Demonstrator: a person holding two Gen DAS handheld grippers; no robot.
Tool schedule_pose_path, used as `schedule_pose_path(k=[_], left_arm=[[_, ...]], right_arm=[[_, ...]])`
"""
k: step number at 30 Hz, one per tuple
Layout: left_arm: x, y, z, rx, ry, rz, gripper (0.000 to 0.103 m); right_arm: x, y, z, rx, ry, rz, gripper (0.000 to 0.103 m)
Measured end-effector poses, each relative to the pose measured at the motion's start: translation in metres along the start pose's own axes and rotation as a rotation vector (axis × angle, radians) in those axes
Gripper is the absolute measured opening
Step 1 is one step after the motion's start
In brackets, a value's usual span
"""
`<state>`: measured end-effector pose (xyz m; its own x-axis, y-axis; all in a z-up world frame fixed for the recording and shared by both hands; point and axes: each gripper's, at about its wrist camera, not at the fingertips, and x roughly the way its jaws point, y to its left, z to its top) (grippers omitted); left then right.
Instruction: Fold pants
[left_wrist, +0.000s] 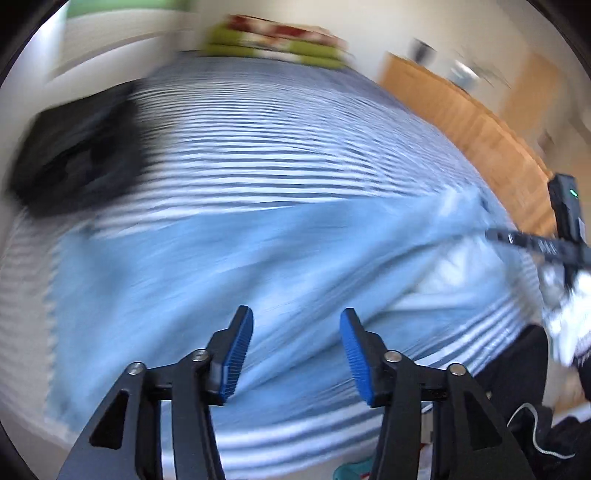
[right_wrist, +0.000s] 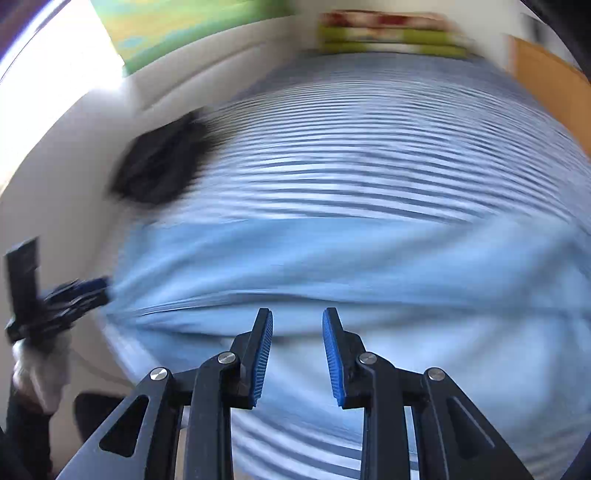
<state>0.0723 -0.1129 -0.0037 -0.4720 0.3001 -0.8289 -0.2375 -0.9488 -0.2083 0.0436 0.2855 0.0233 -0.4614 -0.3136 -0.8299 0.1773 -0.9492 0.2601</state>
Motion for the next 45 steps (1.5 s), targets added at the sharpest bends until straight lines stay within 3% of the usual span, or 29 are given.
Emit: schedule_pose_path(k=[3,6,10,12,17,18,19,20,23,25,26,27,28,29,31,38,42,45], left_arm=[[0.04,-0.05,0.025,0.114,0.053,-0.004,0.055],[0.082,-0.096,0.043,0.235,0.122,0.034,0.055],[0.119,-0.142,0.048,0.393,0.21,0.137,0.059],[0.136,-0.152,0.049,0.447,0.237,0.189,0.06],[0.155,-0.154,0.06,0.416,0.255,0.199,0.059],[0.157,-0.156,0.061,0.421,0.262,0.196,0.056],[0.162,-0.158,0.059,0.433,0.273,0.195,0.047],[0.166,-0.16,0.059,0.442,0.289,0.201,0.034],[0.172,-0.163,0.057,0.446,0.306,0.207,0.014],[0.172,-0.164,0.059,0.448,0.305,0.205,0.006],[0.172,-0.165,0.059,0.449,0.301,0.208,0.004],[0.17,-0.165,0.06,0.452,0.294,0.214,0.004],[0.167,-0.166,0.06,0.454,0.284,0.219,0.003],[0.165,-0.167,0.062,0.453,0.275,0.22,0.003],[0.152,-0.166,0.068,0.438,0.24,0.22,0.003],[0.086,-0.17,0.08,0.455,0.126,0.205,0.002],[0.049,-0.187,0.041,0.486,0.117,0.157,0.002],[0.054,-0.201,0.003,0.531,0.17,0.119,0.002]], right_arm=[[-0.008,-0.107,-0.006,0.221,-0.03,-0.127,0.032],[-0.013,-0.193,-0.013,0.444,-0.035,-0.128,0.032],[0.0,-0.247,0.001,0.508,-0.022,-0.176,0.033],[0.004,-0.269,0.001,0.531,-0.011,-0.151,0.034],[0.022,-0.32,0.005,0.697,-0.047,-0.028,0.037],[0.025,-0.329,0.007,0.727,-0.046,-0.008,0.038],[0.029,-0.337,0.009,0.747,-0.046,0.008,0.038],[0.032,-0.342,0.011,0.767,-0.048,0.029,0.038],[0.037,-0.35,0.022,0.778,-0.075,0.078,0.04],[0.044,-0.351,0.031,0.773,-0.081,0.083,0.039],[0.045,-0.348,0.035,0.77,-0.075,0.07,0.032],[0.048,-0.345,0.04,0.757,-0.067,0.049,0.025],[0.047,-0.341,0.043,0.74,-0.065,0.044,0.009],[0.045,-0.334,0.05,0.718,-0.067,0.034,0.005],[0.032,-0.324,0.06,0.67,-0.091,0.008,0.003],[-0.053,-0.291,0.076,0.572,-0.202,0.041,0.002],[-0.086,-0.288,0.04,0.564,-0.198,0.008,0.002],[-0.08,-0.291,0.0,0.559,-0.144,-0.06,0.002]])
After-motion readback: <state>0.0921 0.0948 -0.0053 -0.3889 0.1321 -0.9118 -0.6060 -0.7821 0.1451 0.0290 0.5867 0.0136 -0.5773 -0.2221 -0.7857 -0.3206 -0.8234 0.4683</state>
